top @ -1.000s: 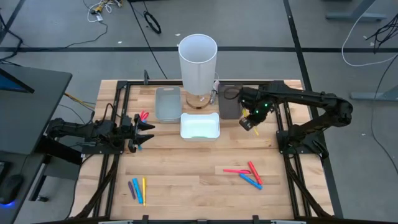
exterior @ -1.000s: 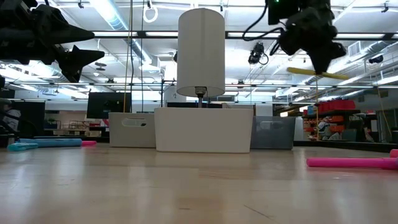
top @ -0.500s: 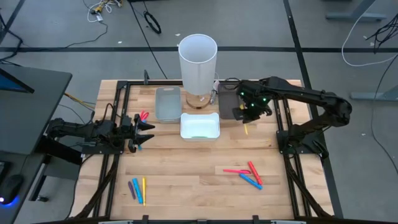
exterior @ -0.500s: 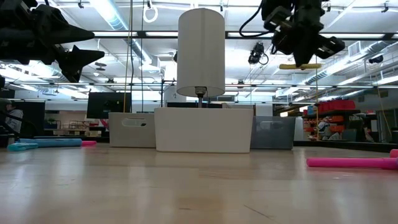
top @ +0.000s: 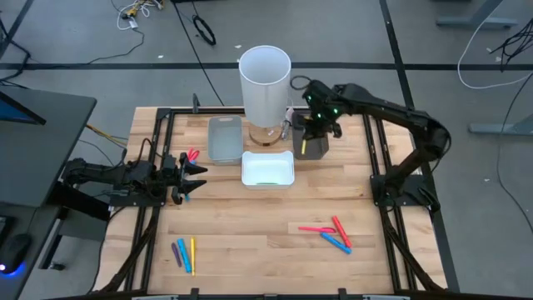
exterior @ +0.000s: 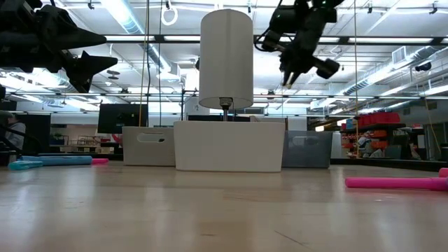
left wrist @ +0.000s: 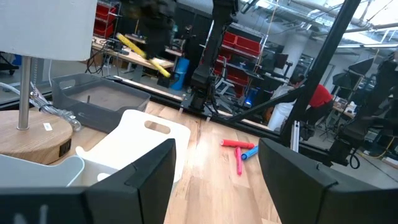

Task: Pick & Place Markers
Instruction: Put the top right yellow marker pen into the black bin

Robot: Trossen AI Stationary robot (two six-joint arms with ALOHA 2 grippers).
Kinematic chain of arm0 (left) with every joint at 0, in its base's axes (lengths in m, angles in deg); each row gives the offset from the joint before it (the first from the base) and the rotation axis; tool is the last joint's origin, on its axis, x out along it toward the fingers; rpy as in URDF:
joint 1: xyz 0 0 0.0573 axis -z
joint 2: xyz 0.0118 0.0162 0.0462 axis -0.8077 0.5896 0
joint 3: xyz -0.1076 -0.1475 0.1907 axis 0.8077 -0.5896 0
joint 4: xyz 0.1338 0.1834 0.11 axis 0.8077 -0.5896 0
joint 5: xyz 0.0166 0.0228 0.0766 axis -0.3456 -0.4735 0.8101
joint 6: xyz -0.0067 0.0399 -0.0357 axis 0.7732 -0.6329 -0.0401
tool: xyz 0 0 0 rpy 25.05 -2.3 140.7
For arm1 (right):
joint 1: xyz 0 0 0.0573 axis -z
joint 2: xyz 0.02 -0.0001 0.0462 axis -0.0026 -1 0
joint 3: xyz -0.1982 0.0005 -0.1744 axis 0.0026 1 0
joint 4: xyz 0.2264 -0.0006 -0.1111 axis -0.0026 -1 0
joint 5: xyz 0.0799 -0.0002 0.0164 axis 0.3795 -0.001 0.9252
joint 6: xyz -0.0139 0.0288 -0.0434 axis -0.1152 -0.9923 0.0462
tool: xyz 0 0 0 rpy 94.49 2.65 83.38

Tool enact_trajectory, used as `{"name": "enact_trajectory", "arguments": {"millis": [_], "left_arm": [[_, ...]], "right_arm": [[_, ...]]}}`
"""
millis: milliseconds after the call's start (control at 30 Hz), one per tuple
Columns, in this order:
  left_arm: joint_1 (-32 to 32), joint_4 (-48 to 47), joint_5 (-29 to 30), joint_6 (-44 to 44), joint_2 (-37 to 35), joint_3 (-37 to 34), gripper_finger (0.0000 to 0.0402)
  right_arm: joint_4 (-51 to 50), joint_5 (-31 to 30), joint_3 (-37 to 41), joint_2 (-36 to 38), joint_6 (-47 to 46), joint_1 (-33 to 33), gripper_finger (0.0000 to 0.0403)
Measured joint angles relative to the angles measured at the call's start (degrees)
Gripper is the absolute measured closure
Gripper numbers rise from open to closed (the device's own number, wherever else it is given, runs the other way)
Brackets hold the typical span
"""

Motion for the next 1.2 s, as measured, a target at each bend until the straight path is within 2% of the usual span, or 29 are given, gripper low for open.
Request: {"name": "enact_trajectory", "arguments": {"millis": [333,467,667,933,1200], "left_arm": [[0.0,0.0,0.21,0.01,0.01,0.0,0.0168],[0.0,0.0,3.56,0.04,0.0,-0.01,0.0168],[-0.02,0.0,5.14,1.03,0.0,0.01,0.0168],[-0.01,-0.08,1.53,0.97,0.0,-0.01,0.0168],[-0.02,-0.09,1.51,0.84,0.0,0.01,0.0168]], "right_arm": [[-5.52,0.13,-10.65,-8.17,6.72,8.27,0.0385],[-7.64,1.26,-13.11,-10.64,9.42,10.66,0.0385],[-8.66,0.7,-13.14,-13.47,12.37,11.03,0.0385],[-8.52,-2.04,-13.02,-16.28,13.09,11.05,0.0385],[-3.57,-2.01,-6.41,-16.6,12.45,11.02,0.0385]]}}
